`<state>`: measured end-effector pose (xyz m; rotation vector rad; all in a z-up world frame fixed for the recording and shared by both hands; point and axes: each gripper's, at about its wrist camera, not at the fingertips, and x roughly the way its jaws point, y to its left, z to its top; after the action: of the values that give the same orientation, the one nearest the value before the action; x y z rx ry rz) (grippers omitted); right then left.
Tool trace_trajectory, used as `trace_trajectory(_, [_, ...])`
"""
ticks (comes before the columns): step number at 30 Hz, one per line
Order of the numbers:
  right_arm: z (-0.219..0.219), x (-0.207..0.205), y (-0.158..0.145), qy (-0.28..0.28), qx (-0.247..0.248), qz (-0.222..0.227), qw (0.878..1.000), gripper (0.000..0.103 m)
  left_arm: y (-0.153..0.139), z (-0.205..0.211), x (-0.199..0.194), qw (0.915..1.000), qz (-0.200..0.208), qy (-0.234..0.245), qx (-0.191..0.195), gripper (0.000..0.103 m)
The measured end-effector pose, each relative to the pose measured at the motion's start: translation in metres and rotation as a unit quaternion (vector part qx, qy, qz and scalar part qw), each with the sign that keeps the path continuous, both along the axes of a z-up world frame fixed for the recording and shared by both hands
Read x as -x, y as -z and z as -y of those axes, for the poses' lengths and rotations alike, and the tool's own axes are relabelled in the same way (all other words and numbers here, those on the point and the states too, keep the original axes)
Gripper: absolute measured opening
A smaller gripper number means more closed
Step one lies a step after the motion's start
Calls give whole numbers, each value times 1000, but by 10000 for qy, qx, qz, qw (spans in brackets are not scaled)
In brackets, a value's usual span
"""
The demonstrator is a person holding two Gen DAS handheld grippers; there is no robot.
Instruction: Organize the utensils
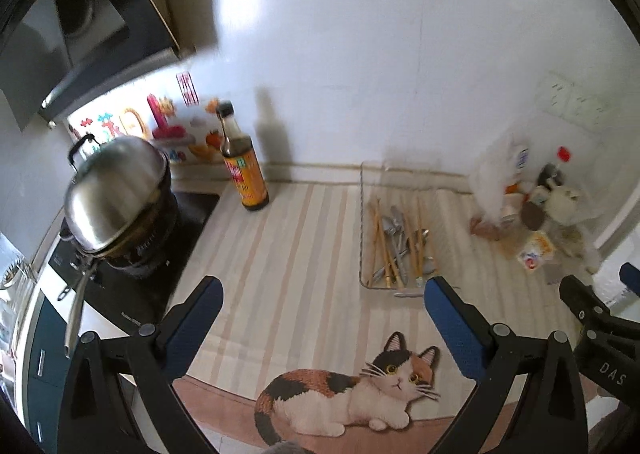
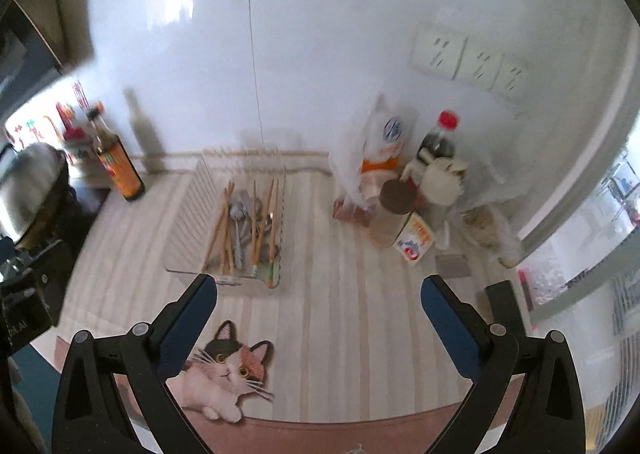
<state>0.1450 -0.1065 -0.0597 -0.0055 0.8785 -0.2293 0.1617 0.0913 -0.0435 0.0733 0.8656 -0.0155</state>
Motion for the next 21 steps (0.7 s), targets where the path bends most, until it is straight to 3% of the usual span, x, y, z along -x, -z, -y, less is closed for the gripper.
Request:
trace_trajectory(10, [-21,89,-69,206,204,822,9962,103,-53,-14,68,9986,455,212,193,103])
trace_trajectory(21, [-27,139,-101,33,192,1150,9932,103,-77,-11,114,9971,707,-6,287,103])
